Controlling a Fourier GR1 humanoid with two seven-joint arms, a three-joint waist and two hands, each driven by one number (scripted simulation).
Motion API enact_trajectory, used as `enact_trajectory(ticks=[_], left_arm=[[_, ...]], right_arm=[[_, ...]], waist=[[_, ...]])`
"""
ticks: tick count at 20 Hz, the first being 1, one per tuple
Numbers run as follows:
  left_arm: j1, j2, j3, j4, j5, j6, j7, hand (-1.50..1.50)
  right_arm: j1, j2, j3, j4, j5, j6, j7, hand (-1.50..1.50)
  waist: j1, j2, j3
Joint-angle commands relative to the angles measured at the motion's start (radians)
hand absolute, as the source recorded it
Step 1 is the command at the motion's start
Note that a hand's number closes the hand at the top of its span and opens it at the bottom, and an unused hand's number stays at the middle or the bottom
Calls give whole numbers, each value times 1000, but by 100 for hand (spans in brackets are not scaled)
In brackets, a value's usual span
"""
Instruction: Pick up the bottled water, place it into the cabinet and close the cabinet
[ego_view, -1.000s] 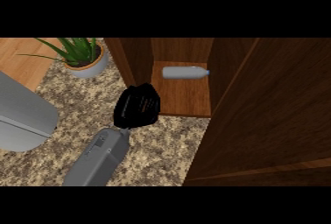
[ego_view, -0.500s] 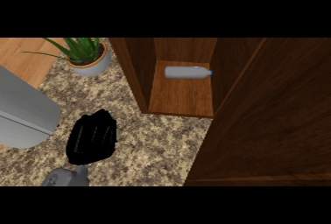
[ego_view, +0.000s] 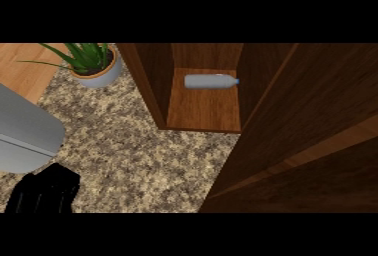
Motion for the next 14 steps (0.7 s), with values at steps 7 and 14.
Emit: enact_trajectory(ticks=[7, 14], left_arm=[[272, 86, 135, -221, 108, -85, 5, 150], [317, 77, 218, -137, 116, -206, -46, 150]], right_arm=[[-397, 328, -235, 290, -46, 8, 198, 150], [-520, 332, -442, 567, -198, 125, 41, 150]], waist=[[-21, 12, 2], [-30, 15, 3]])
